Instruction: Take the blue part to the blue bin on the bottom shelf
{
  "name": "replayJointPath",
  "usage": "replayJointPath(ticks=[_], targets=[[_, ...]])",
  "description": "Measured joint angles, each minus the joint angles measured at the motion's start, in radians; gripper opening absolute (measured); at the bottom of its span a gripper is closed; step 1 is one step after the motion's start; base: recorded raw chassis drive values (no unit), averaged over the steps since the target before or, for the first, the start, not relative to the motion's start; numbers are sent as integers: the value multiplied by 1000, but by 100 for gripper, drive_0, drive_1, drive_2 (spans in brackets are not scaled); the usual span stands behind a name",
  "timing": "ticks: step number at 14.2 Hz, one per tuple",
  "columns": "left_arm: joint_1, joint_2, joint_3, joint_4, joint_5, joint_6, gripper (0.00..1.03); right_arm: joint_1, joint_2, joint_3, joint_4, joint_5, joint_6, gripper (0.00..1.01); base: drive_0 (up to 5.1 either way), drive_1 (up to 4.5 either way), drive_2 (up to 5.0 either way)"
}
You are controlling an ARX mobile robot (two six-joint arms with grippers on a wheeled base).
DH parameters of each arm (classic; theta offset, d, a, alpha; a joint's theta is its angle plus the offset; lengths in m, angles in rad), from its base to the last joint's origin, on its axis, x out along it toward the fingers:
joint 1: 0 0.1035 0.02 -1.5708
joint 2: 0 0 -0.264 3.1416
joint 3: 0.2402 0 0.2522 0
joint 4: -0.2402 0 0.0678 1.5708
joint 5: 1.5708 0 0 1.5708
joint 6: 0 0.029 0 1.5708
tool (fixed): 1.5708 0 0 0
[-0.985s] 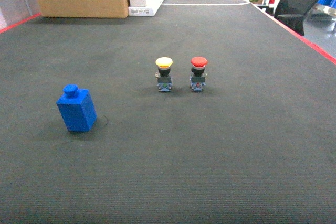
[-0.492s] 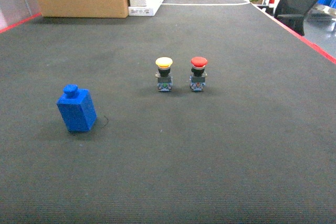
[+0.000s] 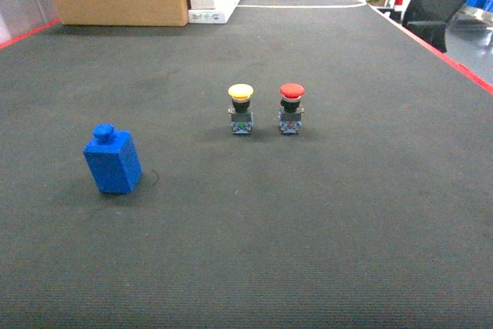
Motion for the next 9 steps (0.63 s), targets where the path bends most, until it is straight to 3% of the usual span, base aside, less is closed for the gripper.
replayJointPath(ticks=[3,4,5,6,7,8,9], targets=[[0,0,0,0,0,0,98,0,0,0,0,0,0,98,0,0,0],[-48,33,29,-105,-121,-13,98,0,0,0,0,0,0,98,0,0,0],[-156,180,71,-120,-325,-35,98,0,0,0,0,-1,0,98,0,0,0],[-207,289,76,-35,-452,-36,98,0,0,0,1,-1,0,98,0,0,0],[-240,407,84,85,-512,-35,98,0,0,0,-1,0,0,98,0,0,0],[-272,537,108,213,-502,-35,98,0,0,0,0,0,0,98,0,0,0],[-282,684,137,342,-455,-42,98,0,0,0,0,0,0,98,0,0,0]])
